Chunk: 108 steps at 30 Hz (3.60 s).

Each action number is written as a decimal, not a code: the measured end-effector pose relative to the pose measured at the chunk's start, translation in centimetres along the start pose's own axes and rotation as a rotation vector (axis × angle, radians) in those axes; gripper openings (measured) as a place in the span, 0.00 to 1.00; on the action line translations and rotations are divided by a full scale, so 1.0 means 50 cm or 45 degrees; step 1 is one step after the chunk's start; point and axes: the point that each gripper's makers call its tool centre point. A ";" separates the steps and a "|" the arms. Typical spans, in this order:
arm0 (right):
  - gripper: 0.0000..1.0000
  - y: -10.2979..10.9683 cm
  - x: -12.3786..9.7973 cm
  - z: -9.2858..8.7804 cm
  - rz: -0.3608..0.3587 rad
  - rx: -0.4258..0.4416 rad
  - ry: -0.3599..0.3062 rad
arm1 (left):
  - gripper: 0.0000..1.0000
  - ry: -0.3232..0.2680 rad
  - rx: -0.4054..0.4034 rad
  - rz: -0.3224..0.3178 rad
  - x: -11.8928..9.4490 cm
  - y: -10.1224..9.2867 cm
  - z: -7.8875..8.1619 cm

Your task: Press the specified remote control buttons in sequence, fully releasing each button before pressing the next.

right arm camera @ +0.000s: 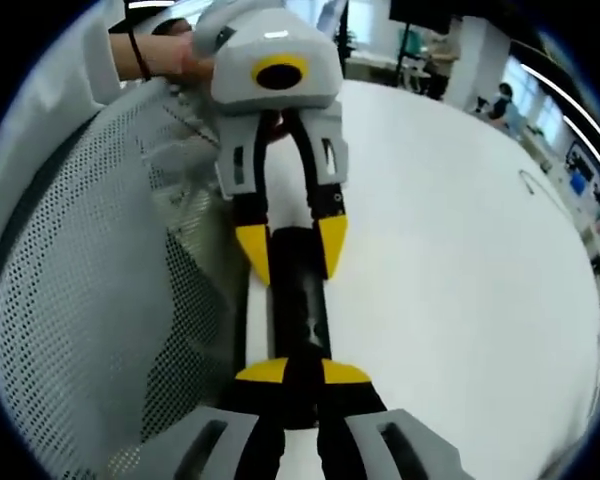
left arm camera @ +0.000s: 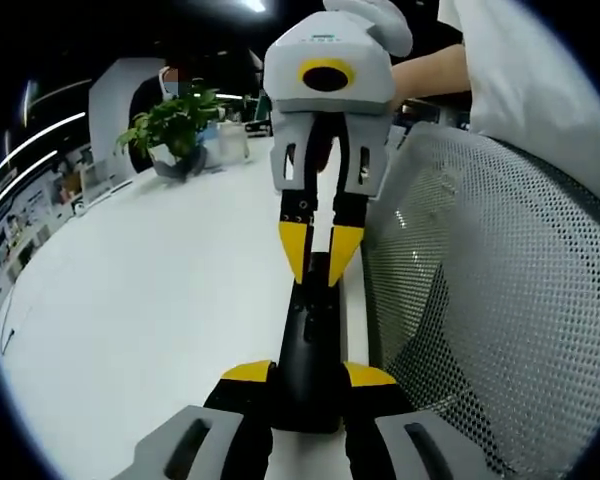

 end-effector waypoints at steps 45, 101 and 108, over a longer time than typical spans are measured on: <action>0.04 0.003 0.007 0.013 -0.145 -0.013 0.027 | 0.25 -0.003 0.001 0.002 0.002 0.001 0.003; 0.00 0.000 0.022 0.037 0.029 -0.007 0.150 | 0.25 -0.004 0.005 0.000 0.002 0.001 0.003; 0.00 0.001 0.013 0.033 0.012 0.151 -0.006 | 0.25 0.001 -0.001 0.002 0.001 0.002 0.003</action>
Point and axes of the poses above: the point that each gripper's makers call its tool centre point, and the gripper's own axes: x roughly forward along the fingers, y roughly to its left, z roughly out of its top, and after that the axes turned 1 degree about x, right-handed
